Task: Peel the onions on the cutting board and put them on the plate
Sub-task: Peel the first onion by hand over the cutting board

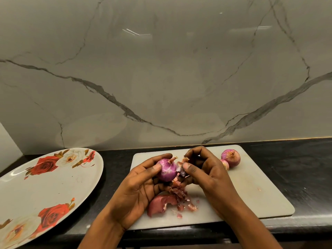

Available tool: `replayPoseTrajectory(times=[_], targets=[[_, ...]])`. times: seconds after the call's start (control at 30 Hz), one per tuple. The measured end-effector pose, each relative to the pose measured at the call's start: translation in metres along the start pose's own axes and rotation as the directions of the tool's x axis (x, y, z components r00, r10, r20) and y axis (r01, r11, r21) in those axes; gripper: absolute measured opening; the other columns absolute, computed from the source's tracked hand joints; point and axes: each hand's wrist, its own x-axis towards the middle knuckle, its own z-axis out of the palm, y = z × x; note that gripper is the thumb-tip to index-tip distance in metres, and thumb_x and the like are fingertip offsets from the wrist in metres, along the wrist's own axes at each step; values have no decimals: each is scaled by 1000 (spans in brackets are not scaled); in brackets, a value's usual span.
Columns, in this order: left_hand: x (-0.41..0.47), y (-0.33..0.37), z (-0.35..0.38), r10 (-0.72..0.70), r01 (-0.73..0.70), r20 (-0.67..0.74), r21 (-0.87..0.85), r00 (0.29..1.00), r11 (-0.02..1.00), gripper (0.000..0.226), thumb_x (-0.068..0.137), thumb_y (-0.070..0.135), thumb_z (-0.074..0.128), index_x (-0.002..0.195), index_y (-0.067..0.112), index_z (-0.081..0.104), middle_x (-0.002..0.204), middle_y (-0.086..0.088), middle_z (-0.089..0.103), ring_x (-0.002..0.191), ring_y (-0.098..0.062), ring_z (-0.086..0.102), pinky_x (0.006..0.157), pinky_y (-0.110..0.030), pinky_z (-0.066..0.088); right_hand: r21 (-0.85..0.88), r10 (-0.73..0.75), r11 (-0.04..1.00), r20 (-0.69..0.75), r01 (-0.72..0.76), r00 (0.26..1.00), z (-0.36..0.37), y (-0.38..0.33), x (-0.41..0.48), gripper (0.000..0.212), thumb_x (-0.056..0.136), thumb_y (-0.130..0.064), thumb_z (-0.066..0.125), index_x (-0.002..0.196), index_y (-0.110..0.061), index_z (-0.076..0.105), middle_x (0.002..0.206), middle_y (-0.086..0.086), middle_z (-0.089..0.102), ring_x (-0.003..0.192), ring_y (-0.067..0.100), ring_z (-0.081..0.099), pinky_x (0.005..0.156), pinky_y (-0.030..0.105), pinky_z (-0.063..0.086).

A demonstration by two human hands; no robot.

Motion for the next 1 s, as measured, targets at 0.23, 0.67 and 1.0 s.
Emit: replayPoseTrajectory(times=[0.23, 0.67, 1.0], targets=[[0, -4, 2, 40, -34, -38, 154, 998, 988, 56, 78, 6, 81, 131, 22, 71, 133, -16, 70, 123, -38, 69, 96, -45, 61, -141, -52, 988, 56, 60, 997, 4, -4, -2, 14, 92, -27, 75, 106, -23, 73, 97, -3, 75, 93, 17, 74, 81, 30, 62], [1, -2, -8, 14, -16, -34, -53, 999, 998, 69, 72, 16, 89, 137, 7, 67, 125, -25, 68, 87, -24, 71, 70, -28, 62, 228, 23, 973, 28, -29, 999, -1, -5, 0, 19, 106, -22, 43, 111, -5, 48, 107, 17, 76, 96, 35, 77, 81, 39, 65], [1, -3, -8, 51, -51, -60, 8, 997, 999, 57, 81, 10, 69, 137, 18, 70, 129, -16, 68, 90, -18, 66, 74, -28, 57, -174, -70, 983, -28, 64, 997, 3, 0, -5, 26, 94, -11, 76, 111, -29, 69, 85, 4, 74, 81, 23, 75, 74, 34, 65]])
